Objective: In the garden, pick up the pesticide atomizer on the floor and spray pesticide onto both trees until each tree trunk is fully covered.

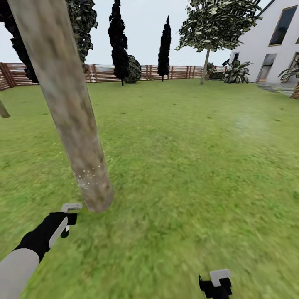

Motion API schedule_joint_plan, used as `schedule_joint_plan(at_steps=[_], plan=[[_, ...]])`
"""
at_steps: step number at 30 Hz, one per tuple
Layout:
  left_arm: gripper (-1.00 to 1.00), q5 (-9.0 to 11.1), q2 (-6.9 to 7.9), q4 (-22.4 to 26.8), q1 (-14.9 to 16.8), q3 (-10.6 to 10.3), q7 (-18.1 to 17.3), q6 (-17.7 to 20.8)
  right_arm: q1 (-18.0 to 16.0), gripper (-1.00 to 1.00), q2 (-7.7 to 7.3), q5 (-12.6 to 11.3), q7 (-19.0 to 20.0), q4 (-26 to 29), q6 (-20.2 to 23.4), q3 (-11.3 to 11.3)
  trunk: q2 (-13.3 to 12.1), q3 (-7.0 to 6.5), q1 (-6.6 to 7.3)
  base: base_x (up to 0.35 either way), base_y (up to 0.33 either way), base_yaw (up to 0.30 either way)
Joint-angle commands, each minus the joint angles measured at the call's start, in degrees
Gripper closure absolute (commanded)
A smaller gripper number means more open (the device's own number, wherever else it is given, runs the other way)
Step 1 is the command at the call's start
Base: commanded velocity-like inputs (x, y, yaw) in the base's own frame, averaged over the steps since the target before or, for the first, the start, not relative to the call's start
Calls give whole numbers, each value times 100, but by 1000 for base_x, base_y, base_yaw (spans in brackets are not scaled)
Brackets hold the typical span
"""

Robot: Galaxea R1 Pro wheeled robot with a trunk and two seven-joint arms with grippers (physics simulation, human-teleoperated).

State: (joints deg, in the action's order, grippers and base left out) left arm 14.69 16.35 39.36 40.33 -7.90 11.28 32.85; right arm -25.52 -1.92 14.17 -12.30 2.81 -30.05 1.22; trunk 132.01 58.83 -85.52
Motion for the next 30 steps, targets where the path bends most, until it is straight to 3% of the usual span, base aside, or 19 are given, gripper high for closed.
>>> schedule_joint_plan(at_steps=[1,4,7,23,30], plan=[[100,-10,-29,-12,1,-1,3,-2,0,-100,-1,-1,0,0,1,-3,0,0,0,243,-178,277],[100,-6,-378,-2,1,-6,6,-6,2,-100,-1,-2,0,0,0,-1,0,0,0,242,-178,275],[100,-4,-434,28,0,-6,9,-6,2,-100,-1,-2,0,0,-1,1,0,0,0,237,-187,133],[100,-35,-333,36,1,43,66,1,0,-100,-2,0,-6,0,0,1,0,0,0,43,-261,5],[100,-32,-289,37,1,43,83,-1,1,-100,-1,-2,-3,0,2,1,0,0,0,0,-273,240]])
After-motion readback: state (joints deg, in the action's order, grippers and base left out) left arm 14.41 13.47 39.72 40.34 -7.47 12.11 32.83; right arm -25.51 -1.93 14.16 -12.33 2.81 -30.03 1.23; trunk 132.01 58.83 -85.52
